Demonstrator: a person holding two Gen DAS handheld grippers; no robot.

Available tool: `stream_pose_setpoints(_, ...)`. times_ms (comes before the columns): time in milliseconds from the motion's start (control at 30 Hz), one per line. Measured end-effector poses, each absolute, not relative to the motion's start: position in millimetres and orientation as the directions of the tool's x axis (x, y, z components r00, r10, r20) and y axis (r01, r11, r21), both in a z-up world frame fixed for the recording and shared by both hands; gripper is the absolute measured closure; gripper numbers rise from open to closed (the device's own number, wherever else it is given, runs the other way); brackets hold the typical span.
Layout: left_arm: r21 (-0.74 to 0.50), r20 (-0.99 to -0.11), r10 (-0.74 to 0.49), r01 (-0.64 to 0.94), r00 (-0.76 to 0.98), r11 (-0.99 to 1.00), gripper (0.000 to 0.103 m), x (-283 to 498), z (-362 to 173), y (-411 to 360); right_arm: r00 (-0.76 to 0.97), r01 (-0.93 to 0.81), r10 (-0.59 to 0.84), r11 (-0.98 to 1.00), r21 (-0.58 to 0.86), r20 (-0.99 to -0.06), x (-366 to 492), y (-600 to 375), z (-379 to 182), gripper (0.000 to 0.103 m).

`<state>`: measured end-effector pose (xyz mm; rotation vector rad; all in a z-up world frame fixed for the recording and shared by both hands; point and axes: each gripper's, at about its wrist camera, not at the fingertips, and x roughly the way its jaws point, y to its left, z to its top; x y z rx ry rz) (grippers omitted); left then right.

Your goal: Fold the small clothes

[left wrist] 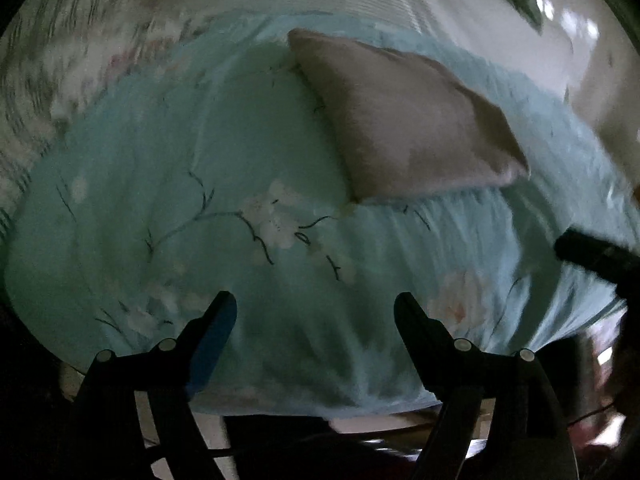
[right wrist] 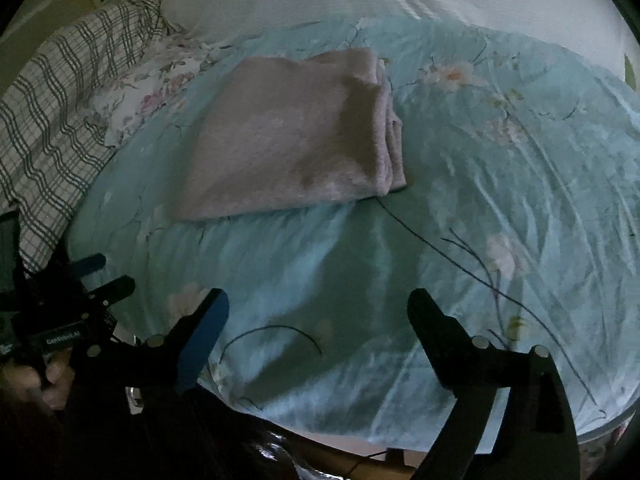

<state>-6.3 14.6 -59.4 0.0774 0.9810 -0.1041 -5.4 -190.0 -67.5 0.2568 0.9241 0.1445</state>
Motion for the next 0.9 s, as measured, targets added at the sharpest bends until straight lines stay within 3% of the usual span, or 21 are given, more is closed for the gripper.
stream_pose_setpoints(233, 0.076, -0.787, -0.031, 0.147, 0.616, 0.986, 0.020, -17, -25, 2, 0.627, -0.081, 0.220, 0.972, 0.219, -0.747, -15, -190, -40, 0.001)
stream_pose_setpoints(400, 0.091, -0.740, -0.029, 0.143, 0.672, 0.986, 0.017, -8, 7, 3, 0.648, -0.138, 0.240, 0.970, 0.199, -0.723, -10, -184, -24, 0.001)
stream_pose_setpoints(467, 0.112, -0.731, -0.012, 0.138, 0.682, 0.984, 0.011, -2, 11, 2, 0.641, -0.148, 0.243, 0.970, 0.194, -0.728, -3, -183, -27, 0.001)
stream_pose_setpoints(900, 0.183, -0.793, 0.075, 0.119, 0.605, 0.976, 0.010, 36, -17, -7, 0.589, -0.146, 0.258, 0.966, 0.214, -0.766, 40, -185, -43, 0.001)
